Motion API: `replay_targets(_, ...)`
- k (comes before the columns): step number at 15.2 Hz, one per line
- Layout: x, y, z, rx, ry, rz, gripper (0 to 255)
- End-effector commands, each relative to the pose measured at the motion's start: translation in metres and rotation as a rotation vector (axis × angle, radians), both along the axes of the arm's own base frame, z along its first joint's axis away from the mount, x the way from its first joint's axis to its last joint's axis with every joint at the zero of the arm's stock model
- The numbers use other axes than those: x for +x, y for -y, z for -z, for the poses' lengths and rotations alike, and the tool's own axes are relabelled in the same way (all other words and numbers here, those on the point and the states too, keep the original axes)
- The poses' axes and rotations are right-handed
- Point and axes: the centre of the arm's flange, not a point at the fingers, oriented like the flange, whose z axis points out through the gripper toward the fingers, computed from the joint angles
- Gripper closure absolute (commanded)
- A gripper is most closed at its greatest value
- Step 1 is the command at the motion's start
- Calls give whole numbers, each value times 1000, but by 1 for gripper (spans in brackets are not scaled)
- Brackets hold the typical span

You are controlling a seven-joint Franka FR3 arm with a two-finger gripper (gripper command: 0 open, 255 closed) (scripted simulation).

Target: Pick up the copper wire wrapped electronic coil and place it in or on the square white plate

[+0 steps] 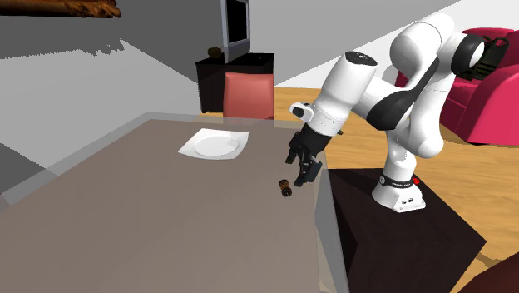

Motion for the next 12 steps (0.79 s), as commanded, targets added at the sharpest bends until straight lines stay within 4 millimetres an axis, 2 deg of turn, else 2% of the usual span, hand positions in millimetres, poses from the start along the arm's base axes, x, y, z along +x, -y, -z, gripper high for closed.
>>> replay_targets(1, 3, -11, 7, -7, 11, -9, 0)
replay_targets(8, 17, -6, 44, -7, 11, -9, 0)
replay_targets(12, 17, -6, 44, -7, 11, -9, 0)
